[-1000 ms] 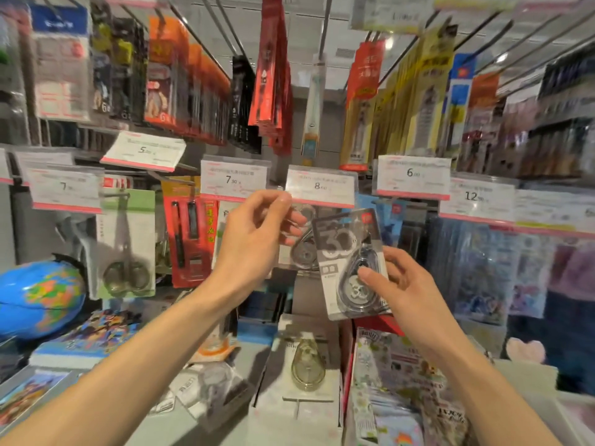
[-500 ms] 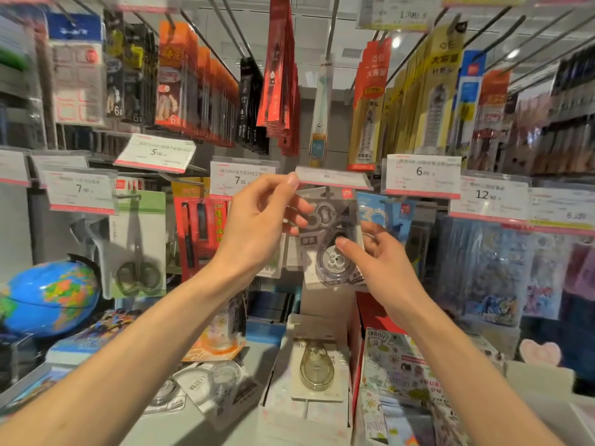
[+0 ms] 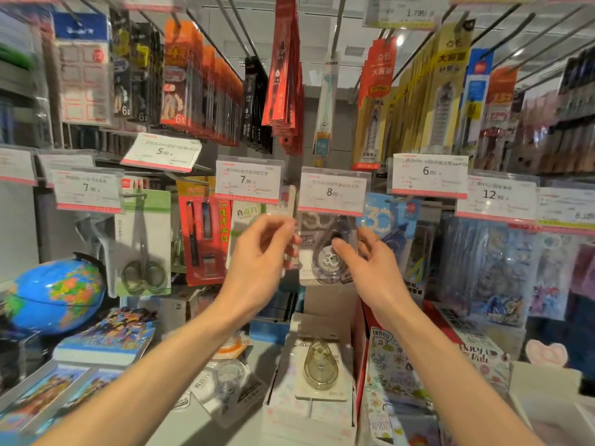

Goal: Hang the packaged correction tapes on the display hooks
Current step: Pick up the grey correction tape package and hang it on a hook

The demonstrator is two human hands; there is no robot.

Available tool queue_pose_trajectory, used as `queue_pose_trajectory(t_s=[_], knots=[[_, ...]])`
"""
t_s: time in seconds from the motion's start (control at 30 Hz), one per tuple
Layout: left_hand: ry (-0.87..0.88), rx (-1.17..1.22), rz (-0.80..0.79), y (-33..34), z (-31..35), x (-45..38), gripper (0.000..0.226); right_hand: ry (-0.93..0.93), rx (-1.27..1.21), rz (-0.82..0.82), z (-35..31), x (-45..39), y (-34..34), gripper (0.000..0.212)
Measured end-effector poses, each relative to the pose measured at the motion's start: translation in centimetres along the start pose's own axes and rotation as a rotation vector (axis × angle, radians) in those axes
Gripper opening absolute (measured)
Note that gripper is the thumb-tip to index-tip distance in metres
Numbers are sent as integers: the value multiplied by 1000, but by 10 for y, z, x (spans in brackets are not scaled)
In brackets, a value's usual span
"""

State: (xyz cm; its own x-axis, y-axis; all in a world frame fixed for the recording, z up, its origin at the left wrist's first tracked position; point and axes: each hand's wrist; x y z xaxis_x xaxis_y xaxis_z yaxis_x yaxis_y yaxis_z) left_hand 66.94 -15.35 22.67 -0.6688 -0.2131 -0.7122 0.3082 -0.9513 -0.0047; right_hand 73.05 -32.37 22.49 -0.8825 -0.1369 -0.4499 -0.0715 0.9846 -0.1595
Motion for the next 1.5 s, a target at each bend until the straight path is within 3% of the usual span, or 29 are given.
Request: queue_pose_trajectory(t_s=[0.13,0.27,0.37,0.53,0.77,0.87,1.13,1.3,1.5], knots=[[11,-213,19,11,-37,12,24,-12,44,26,0,0,5,33],[36,-213,-23,20,-41,8,37,-55,198,68,0,5,4,64],[73,-247,-22,22,-42,4,43,-191,336,74,5,18,2,73],[116,-422,-40,22,-52,-3,51,-265,612,60,17,24,3,64],[93,-569,-106,22,-58,-10,60,-253,587,56,25,14,9,43],[80,-593,-123,15,-60,-6,59,-260,572,38,27,14,9,50],[112,-548,-236,-25,-78,12,54,-96,562,49,34,25,27,76],[124,-502,-353,-76,-103,18,51,18,651,111,38,43,56,71],[86,-633,-448,-163,-144,8,46,131,713,138,52,52,120,61]])
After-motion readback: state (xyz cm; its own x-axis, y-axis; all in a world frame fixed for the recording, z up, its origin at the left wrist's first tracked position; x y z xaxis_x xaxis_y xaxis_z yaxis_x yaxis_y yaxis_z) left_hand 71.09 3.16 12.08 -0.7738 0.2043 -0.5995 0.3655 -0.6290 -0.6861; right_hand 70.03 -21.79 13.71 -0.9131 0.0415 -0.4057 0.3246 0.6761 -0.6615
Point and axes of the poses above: each hand's wrist, its own x-axis away from the middle knuckle, its own y-axis out of the palm, z = x × y, and after that the axes turned 3 degrees about y, right-handed
